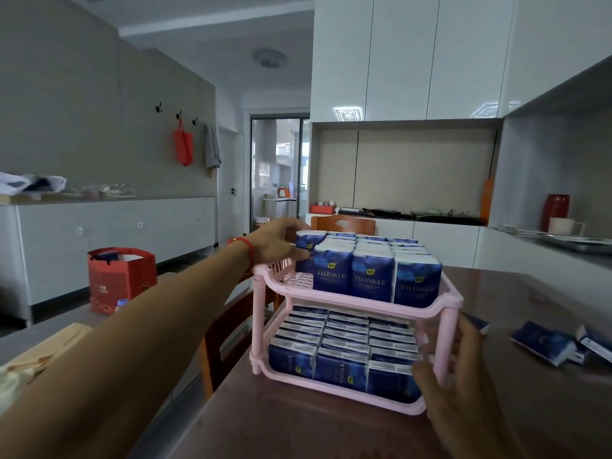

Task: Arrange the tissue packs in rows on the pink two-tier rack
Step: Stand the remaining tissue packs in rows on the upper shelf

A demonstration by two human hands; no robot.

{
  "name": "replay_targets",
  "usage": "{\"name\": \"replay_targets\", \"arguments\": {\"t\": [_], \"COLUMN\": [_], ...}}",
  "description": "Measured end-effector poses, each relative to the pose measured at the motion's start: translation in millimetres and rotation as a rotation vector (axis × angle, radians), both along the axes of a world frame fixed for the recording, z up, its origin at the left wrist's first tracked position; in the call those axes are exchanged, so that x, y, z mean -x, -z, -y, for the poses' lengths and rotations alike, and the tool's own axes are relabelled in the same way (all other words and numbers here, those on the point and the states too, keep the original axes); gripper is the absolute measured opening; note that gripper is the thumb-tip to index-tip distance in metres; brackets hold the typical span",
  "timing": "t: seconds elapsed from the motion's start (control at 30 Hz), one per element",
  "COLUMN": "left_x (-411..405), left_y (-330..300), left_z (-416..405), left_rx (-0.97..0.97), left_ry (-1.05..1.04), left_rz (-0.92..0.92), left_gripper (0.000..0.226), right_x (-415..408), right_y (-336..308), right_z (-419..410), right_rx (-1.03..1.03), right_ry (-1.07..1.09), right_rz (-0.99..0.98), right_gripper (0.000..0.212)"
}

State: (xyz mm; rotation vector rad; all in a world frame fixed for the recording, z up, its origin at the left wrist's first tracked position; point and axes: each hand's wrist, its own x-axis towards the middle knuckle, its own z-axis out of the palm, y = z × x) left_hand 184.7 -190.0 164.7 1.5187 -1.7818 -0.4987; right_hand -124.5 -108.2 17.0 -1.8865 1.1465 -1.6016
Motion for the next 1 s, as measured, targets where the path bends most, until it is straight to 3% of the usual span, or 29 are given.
{"name": "replay_targets", "arguments": {"t": [0.4, 0.6, 0.83, 1.0], "left_x": [1, 2, 7, 7], "left_y": [-8, -9, -9, -10], "left_z": [-5, -8, -6, -12], "left_rx": [-0.111, -0.184, -0.143, -0.165], "left_ry": [0.044, 0.036, -0.024, -0.046], "left_rz": [0.040, 0.062, 0.163, 0.175], "left_gripper": [0.046, 0.067, 0.070, 0.088], "right_x": [1, 0, 1, 3], "right_y": [-1, 1, 2, 0], "right_z": [1, -1, -1, 0], "right_rx": [-0.006, -0.001, 0.003, -0.013], "right_ry": [-0.012, 0.001, 0.008, 0.001], "right_rz": [-0.009, -0.027, -0.038, -0.053], "right_gripper": [0.080, 0.078, 0.081, 0.079]}}
